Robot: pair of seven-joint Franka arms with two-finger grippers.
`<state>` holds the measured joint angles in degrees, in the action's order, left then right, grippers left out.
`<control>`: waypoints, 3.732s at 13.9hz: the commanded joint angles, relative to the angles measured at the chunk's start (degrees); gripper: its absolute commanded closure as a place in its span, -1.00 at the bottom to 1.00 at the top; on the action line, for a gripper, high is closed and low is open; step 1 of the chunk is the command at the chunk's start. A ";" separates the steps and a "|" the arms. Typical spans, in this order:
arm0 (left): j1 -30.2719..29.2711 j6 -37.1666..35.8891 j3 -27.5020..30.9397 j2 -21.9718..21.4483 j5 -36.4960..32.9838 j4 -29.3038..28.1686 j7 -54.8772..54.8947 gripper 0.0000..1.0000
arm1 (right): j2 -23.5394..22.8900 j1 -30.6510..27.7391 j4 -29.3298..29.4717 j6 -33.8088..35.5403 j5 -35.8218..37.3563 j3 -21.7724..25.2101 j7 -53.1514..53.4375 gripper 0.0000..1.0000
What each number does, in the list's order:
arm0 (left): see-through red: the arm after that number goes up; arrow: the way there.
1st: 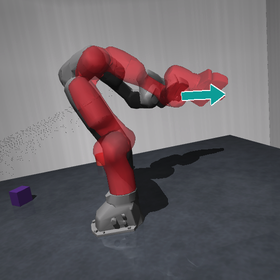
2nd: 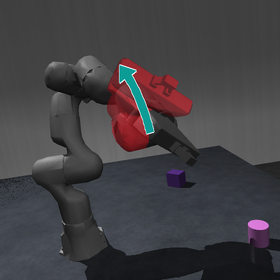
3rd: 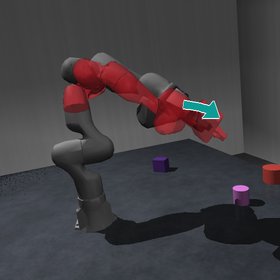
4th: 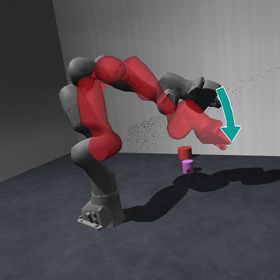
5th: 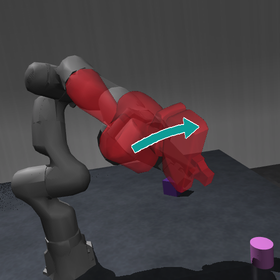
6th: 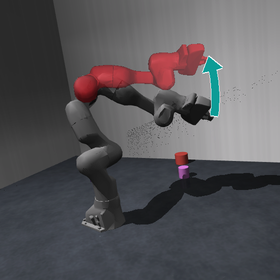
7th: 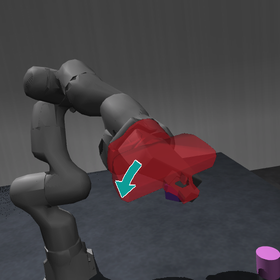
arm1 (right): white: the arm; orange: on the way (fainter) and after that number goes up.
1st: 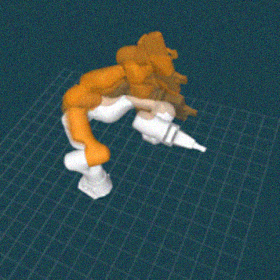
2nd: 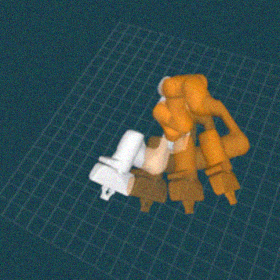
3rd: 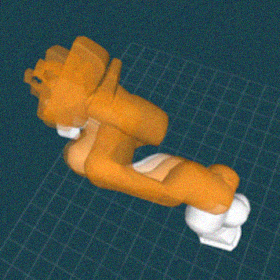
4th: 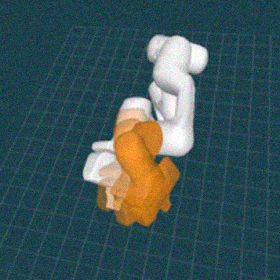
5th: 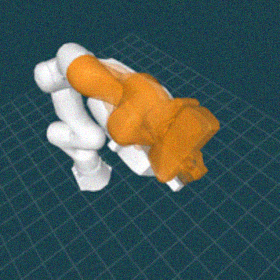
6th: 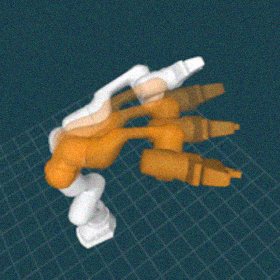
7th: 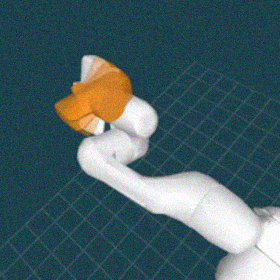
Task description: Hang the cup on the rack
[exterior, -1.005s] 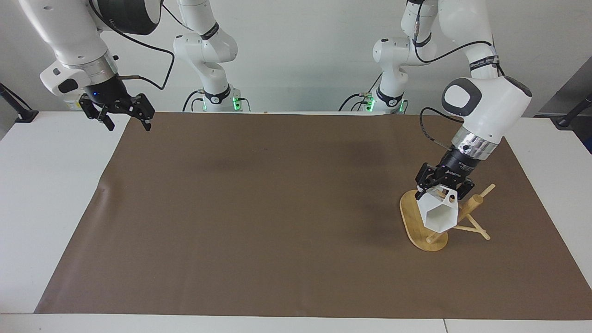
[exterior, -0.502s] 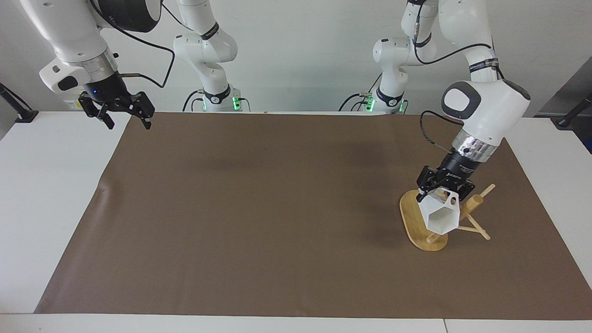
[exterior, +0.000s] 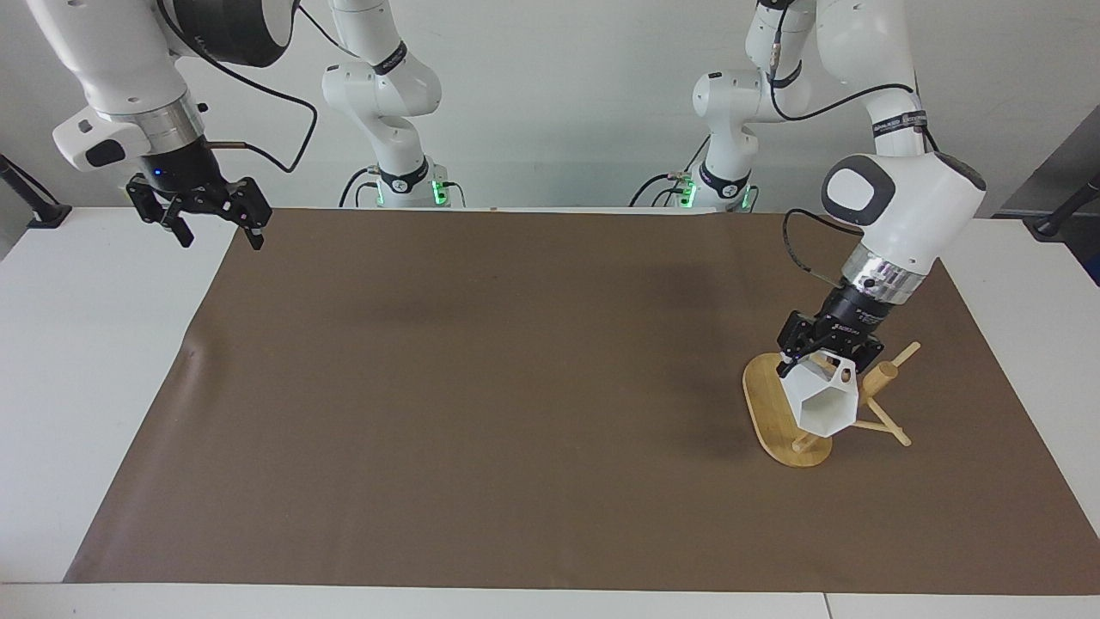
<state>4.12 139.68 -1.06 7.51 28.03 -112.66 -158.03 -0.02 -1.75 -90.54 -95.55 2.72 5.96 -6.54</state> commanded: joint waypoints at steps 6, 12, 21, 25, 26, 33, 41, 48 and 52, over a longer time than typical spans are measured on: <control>-1.40 1.04 -0.43 -1.10 -1.58 -1.51 -11.07 1.00 | -0.15 -0.01 0.19 0.89 0.79 0.55 0.30 -1.00; -0.87 0.77 -0.43 -1.01 -1.58 -1.33 -11.16 0.02 | 0.02 -0.10 0.10 0.89 0.53 0.20 0.57 -1.00; -0.70 -0.72 -0.43 -1.27 -1.58 -1.24 -11.25 -0.23 | 1.25 -1.24 -0.60 0.80 0.62 -0.15 0.30 -1.00; 0.18 -0.55 -0.43 -1.27 -1.58 -1.24 -12.39 -0.26 | 1.96 -1.59 -0.60 0.63 0.36 -0.24 0.30 -1.00; 0.27 -0.46 -0.43 -1.27 -1.58 -1.33 -12.65 -0.27 | 1.96 -1.68 -0.60 0.63 0.18 -0.24 0.30 -1.00; 2.12 -0.37 -0.43 -1.36 -1.58 -1.59 -14.24 -0.31 | 1.87 -2.74 -0.60 0.80 -0.17 -1.56 0.65 -1.00; 1.15 -2.65 -0.43 -1.45 -2.19 -1.16 -13.71 -0.79 | 1.61 -2.30 -0.60 0.63 -0.17 -2.44 4.61 -1.00; -0.17 -11.96 -0.08 -6.10 -4.30 -0.72 -13.18 -1.00 | 1.52 -2.12 -0.87 0.89 -0.26 -2.35 4.70 -1.00; -1.04 -17.58 -0.08 -9.88 -7.82 -0.80 -8.02 -1.00 | 1.52 -2.12 -0.87 0.89 -0.26 -2.35 4.78 -1.00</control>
<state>3.73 125.14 -0.77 -0.03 23.48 -113.05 -158.75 1.09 -3.34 -90.86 -95.00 2.71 4.17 -2.70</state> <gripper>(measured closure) 0.000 0.000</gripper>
